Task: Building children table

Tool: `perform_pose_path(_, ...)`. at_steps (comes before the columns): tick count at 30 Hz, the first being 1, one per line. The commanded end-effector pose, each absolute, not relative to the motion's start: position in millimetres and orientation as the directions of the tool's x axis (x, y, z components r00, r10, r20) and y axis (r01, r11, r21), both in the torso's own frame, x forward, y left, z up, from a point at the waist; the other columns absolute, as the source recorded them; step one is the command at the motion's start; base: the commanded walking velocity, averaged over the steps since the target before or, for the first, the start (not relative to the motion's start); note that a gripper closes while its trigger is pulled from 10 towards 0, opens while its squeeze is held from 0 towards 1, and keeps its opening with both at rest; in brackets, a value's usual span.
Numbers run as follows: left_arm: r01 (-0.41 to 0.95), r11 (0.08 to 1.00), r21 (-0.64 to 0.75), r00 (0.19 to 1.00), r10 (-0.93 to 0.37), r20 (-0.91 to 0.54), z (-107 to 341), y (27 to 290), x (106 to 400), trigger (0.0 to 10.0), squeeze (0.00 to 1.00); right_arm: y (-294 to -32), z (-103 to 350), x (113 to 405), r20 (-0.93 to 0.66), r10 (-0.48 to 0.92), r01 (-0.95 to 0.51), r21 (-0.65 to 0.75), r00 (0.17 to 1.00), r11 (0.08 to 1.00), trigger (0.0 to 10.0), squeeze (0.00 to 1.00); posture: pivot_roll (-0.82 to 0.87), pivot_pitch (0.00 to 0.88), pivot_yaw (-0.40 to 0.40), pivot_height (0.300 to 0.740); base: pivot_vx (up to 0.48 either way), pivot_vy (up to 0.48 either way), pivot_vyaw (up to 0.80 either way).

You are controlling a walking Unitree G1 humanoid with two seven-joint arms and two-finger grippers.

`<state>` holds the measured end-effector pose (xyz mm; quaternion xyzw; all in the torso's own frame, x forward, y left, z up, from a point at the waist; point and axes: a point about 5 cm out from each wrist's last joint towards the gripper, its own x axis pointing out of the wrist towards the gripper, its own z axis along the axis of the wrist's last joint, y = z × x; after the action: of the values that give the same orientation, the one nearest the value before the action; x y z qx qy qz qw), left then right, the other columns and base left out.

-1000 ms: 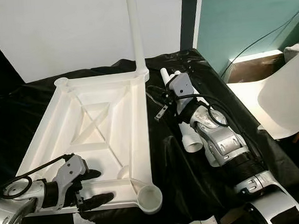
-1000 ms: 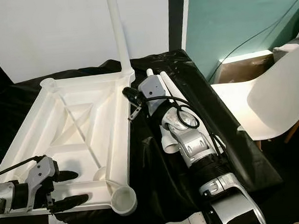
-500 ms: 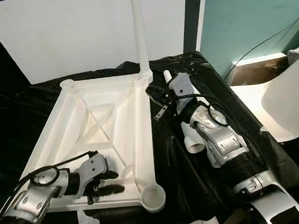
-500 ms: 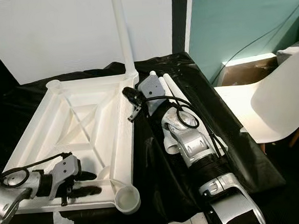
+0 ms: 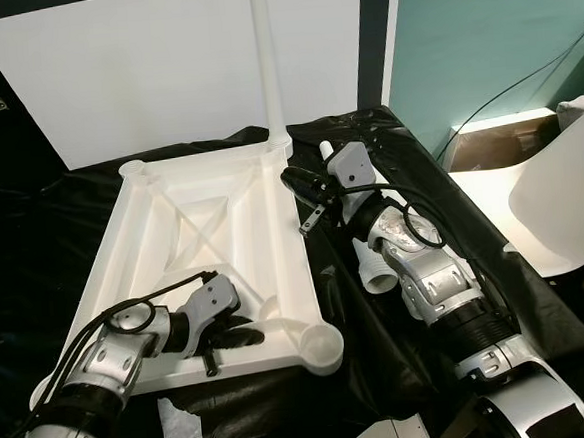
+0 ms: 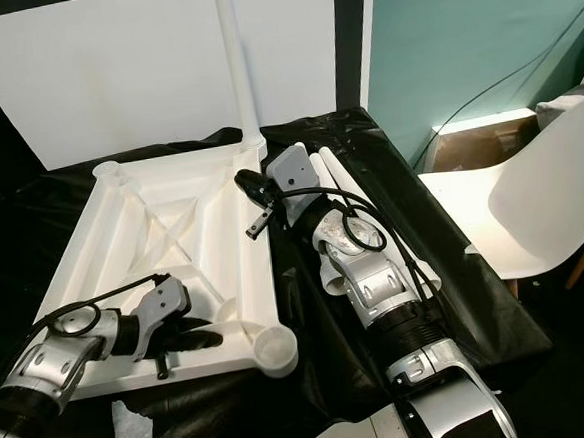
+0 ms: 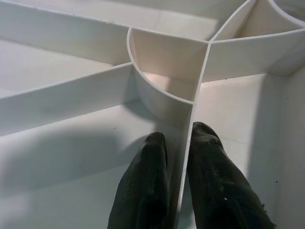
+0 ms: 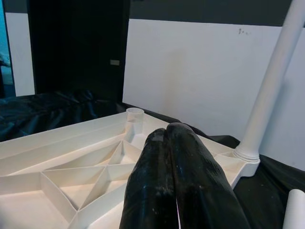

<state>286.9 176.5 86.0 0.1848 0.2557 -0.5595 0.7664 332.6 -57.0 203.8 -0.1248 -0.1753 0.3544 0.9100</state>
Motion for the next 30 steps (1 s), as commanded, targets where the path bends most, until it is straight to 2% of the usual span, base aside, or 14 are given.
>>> perform_pose_path(1, 0.725, 0.658, 0.201, 0.620, -0.498, -0.606, 66, 191, 300, 0.0, 0.00, -56, 202, 331, 0.223, 0.689, -0.605, -0.346, 0.689, 0.717, 10.0, 0.00, 0.00, 0.000, 0.050, 0.740, 0.000, 0.000, 0.00)
perform_pose_path(3, 0.725, 0.655, 0.213, 0.630, -0.504, -0.591, 68, 187, 303, 0.7, 0.00, -56, 201, 331, 0.222, 0.689, -0.604, -0.346, 0.690, 0.718, 10.0, 0.00, 0.00, 0.000, 0.052, 0.740, 0.000, 0.000, 0.00)
perform_pose_path(4, 0.726, 0.652, 0.222, 0.636, -0.513, -0.576, 72, 184, 306, 2.9, 0.00, -56, 201, 331, 0.222, 0.688, -0.604, -0.346, 0.691, 0.718, 10.0, 0.00, 0.00, 0.000, 0.052, 0.740, 0.000, 0.000, 0.00)
perform_pose_path(6, 0.732, 0.640, 0.233, 0.642, -0.535, -0.549, 78, 181, 310, 4.2, 0.00, -57, 201, 331, 0.222, 0.686, -0.602, -0.346, 0.693, 0.720, 10.0, 0.00, 0.00, 0.000, 0.055, 0.740, 0.000, 0.000, 0.00)
perform_pose_path(14, 0.729, 0.632, 0.264, 0.665, -0.561, -0.493, 97, 175, 324, 4.5, 0.00, -56, 201, 331, 0.225, 0.683, -0.599, -0.343, 0.695, 0.723, 10.0, 0.00, 0.00, 0.000, 0.060, 0.740, 0.000, 0.000, 0.00)
perform_pose_path(16, 0.721, 0.636, 0.275, 0.675, -0.557, -0.483, 101, 174, 328, 6.2, 0.00, -55, 201, 331, 0.226, 0.683, -0.600, -0.341, 0.695, 0.724, 10.0, 0.00, 0.00, 0.000, 0.066, 0.740, 0.000, 0.000, 0.00)
perform_pose_path(18, 0.713, 0.637, 0.294, 0.688, -0.554, -0.469, 108, 172, 334, 10.0, 0.00, -54, 200, 331, 0.229, 0.681, -0.599, -0.338, 0.695, 0.725, 10.0, 0.00, 0.01, 0.000, 0.070, 0.740, 0.000, 0.000, 0.00)
perform_pose_path(21, 0.717, 0.628, 0.302, 0.686, -0.559, -0.465, 110, 171, 335, 10.0, 0.00, -54, 200, 331, 0.230, 0.680, -0.599, -0.336, 0.696, 0.727, 10.0, 0.00, 0.00, 0.000, 0.072, 0.740, 0.000, 0.000, 0.00)
perform_pose_path(22, 0.754, 0.584, 0.301, 0.651, -0.604, -0.460, 110, 168, 331, 10.0, 0.21, -54, 199, 331, 0.229, 0.678, -0.598, -0.333, 0.699, 0.729, 10.0, 0.00, 0.00, 0.000, 0.072, 0.740, 0.000, 0.000, 0.00)
perform_pose_path(23, 0.754, 0.584, 0.301, 0.651, -0.604, -0.460, 110, 168, 331, 10.0, 0.21, -54, 199, 331, 0.229, 0.678, -0.598, -0.333, 0.699, 0.729, 10.0, 0.00, 0.00, 0.000, 0.072, 0.740, 0.000, 0.000, 0.00)
perform_pose_path(24, 0.772, 0.565, 0.291, 0.632, -0.629, -0.453, 110, 166, 328, 10.0, 0.76, -54, 199, 331, 0.228, 0.676, -0.597, -0.333, 0.700, 0.730, 10.0, 0.00, 0.00, 0.000, 0.073, 0.740, 0.000, 0.000, 0.00)
perform_pose_path(25, 0.772, 0.565, 0.291, 0.632, -0.629, -0.453, 110, 166, 328, 10.0, 0.76, -54, 199, 331, 0.228, 0.676, -0.597, -0.333, 0.700, 0.730, 10.0, 0.00, 0.00, 0.000, 0.073, 0.740, 0.000, 0.000, 0.00)
perform_pose_path(26, 0.787, 0.552, 0.275, 0.613, -0.651, -0.448, 110, 165, 325, 10.0, 1.00, -55, 198, 331, 0.227, 0.676, -0.596, -0.332, 0.701, 0.731, 10.0, 0.00, 0.00, 0.000, 0.073, 0.740, 0.000, 0.000, 0.00)
perform_pose_path(30, 0.799, 0.544, 0.258, 0.598, -0.669, -0.442, 109, 164, 323, 10.0, 1.00, -55, 198, 331, 0.227, 0.675, -0.595, -0.332, 0.702, 0.732, 10.0, 0.00, 0.00, 0.000, 0.073, 0.740, 0.000, 0.000, 0.00)
